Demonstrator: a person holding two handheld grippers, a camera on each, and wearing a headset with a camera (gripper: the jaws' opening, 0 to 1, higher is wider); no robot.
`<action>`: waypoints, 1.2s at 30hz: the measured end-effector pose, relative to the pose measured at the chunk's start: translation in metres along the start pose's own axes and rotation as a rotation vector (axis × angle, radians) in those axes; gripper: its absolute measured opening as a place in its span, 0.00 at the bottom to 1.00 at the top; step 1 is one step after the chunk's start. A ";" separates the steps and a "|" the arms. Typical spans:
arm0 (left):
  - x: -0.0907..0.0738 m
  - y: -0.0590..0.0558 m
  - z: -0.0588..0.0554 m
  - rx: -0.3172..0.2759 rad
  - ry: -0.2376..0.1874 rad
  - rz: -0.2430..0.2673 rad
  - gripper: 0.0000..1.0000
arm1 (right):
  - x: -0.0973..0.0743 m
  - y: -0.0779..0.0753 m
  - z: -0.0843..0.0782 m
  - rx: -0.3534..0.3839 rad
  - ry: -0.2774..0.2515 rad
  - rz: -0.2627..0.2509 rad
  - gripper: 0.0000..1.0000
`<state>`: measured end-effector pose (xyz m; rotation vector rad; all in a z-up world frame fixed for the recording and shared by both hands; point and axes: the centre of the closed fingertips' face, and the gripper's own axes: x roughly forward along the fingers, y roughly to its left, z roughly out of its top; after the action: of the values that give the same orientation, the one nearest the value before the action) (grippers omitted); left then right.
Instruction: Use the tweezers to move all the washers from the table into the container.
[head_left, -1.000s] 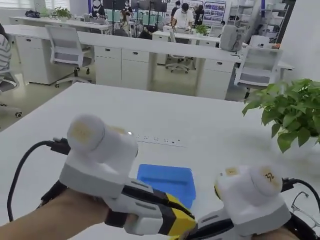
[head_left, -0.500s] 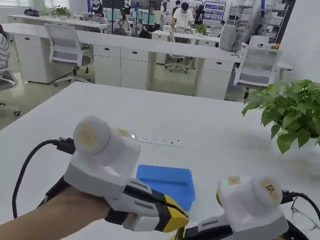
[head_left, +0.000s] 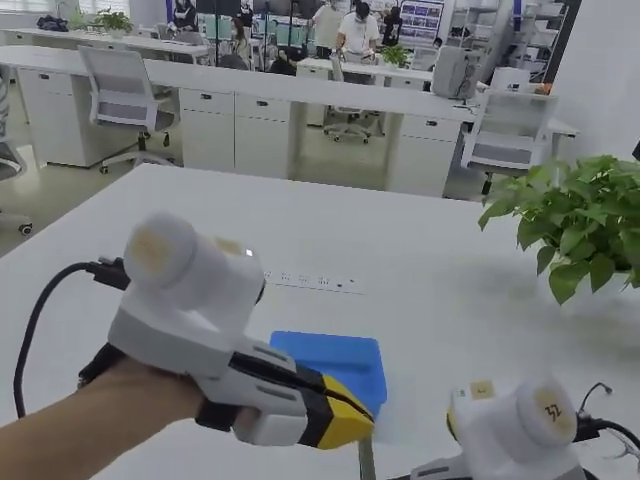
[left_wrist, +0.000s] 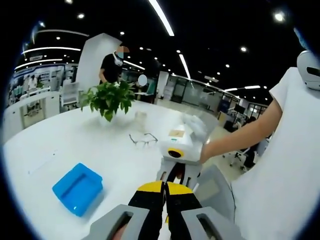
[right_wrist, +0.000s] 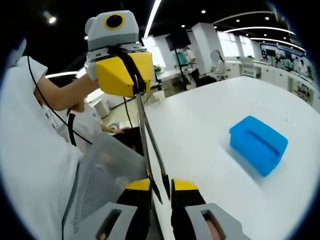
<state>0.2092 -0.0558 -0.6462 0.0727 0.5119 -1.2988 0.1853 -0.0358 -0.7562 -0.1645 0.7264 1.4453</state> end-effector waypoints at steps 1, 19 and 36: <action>-0.001 -0.001 0.000 0.004 0.003 -0.002 0.00 | 0.000 0.000 -0.001 -0.001 0.007 0.007 0.10; -0.008 0.015 -0.035 0.037 0.133 0.047 0.00 | 0.002 -0.010 -0.021 -0.200 0.226 -0.019 0.00; 0.016 0.034 -0.116 0.065 0.440 0.018 0.04 | 0.013 -0.031 -0.042 -0.341 0.458 -0.026 0.00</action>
<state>0.2061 -0.0216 -0.7635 0.4228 0.8407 -1.2839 0.1987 -0.0514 -0.8062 -0.7847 0.8341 1.5150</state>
